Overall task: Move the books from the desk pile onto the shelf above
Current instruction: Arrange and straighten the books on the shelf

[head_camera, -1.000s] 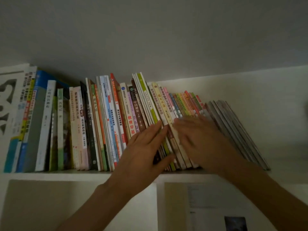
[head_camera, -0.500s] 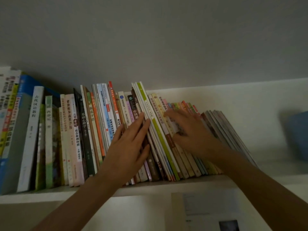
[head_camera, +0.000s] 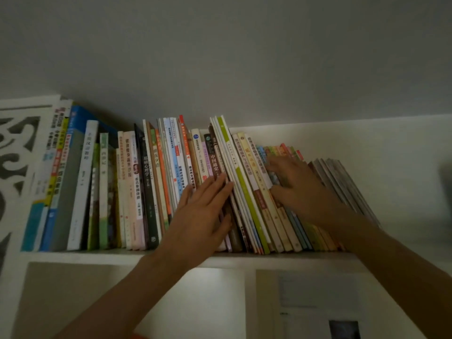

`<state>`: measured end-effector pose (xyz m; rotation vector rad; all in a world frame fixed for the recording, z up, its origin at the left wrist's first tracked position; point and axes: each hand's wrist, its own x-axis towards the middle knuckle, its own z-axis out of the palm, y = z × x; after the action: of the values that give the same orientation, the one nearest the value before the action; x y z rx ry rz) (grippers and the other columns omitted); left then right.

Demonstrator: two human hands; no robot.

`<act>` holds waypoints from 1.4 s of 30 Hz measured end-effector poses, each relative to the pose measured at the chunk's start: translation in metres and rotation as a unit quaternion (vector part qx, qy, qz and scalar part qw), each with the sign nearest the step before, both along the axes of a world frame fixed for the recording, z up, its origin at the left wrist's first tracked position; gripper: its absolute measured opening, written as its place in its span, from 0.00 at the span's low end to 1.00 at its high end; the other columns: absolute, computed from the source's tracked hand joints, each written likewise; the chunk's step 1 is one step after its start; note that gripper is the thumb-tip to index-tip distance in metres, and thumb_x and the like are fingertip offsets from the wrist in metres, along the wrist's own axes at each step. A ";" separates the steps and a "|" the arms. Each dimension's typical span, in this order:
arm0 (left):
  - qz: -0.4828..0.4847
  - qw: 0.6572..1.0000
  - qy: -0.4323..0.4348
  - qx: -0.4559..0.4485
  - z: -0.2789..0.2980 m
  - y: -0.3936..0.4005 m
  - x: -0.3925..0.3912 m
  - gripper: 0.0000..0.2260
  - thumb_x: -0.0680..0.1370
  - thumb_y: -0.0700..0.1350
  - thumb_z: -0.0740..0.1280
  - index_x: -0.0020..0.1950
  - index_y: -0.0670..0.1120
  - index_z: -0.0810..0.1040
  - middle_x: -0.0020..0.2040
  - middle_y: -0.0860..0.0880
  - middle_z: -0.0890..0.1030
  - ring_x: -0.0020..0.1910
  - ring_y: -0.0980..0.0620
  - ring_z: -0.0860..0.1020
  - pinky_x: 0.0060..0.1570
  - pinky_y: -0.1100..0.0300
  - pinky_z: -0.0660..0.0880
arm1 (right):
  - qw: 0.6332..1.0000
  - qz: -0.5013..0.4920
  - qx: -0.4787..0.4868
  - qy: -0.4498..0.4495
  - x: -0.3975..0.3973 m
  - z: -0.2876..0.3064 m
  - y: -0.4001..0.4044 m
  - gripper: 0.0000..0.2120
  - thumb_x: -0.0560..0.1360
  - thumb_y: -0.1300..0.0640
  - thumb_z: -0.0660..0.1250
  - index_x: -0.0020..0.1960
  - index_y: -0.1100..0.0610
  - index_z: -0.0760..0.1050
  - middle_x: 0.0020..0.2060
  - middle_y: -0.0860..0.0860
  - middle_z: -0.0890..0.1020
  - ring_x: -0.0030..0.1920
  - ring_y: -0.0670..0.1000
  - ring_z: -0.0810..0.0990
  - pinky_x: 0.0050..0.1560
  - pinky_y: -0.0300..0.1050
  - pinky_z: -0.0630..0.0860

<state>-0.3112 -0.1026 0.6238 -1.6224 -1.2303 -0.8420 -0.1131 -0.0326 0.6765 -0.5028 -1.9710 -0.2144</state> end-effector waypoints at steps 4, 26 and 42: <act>0.017 0.999 -0.015 0.023 0.001 -0.020 -0.018 0.28 0.76 0.56 0.47 0.73 0.48 0.63 0.74 0.48 0.64 0.72 0.55 0.53 0.69 0.49 0.46 | 0.995 -0.014 0.101 0.019 -0.017 -0.020 -0.033 0.21 0.77 0.56 0.63 0.69 0.53 0.67 0.62 0.51 0.74 0.60 0.49 0.72 0.57 0.41 0.67; -0.049 0.990 -0.133 0.013 -0.011 -0.025 -0.034 0.20 0.77 0.57 0.58 0.68 0.52 0.68 0.71 0.55 0.63 0.71 0.56 0.61 0.70 0.60 0.57 | 0.925 -0.295 0.237 -0.011 -0.055 -0.025 -0.020 0.17 0.63 0.51 0.76 0.39 0.60 0.72 0.19 0.51 0.67 0.19 0.48 0.59 0.25 0.31 0.49; -0.080 0.982 -0.167 0.037 0.005 -0.048 -0.063 0.12 0.78 0.44 0.62 0.61 0.48 0.73 0.68 0.52 0.66 0.62 0.62 0.62 0.63 0.65 0.63 | 0.900 -0.279 0.273 -0.192 -0.099 0.095 -0.022 0.27 0.77 0.40 0.57 0.69 0.55 0.67 0.77 0.52 0.50 0.76 0.55 0.40 0.71 0.62 0.35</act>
<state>-0.3746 -0.1502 0.6292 -1.5773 -1.2890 -1.2887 -0.2117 -0.0546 0.7719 -0.6744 -1.9677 -1.2746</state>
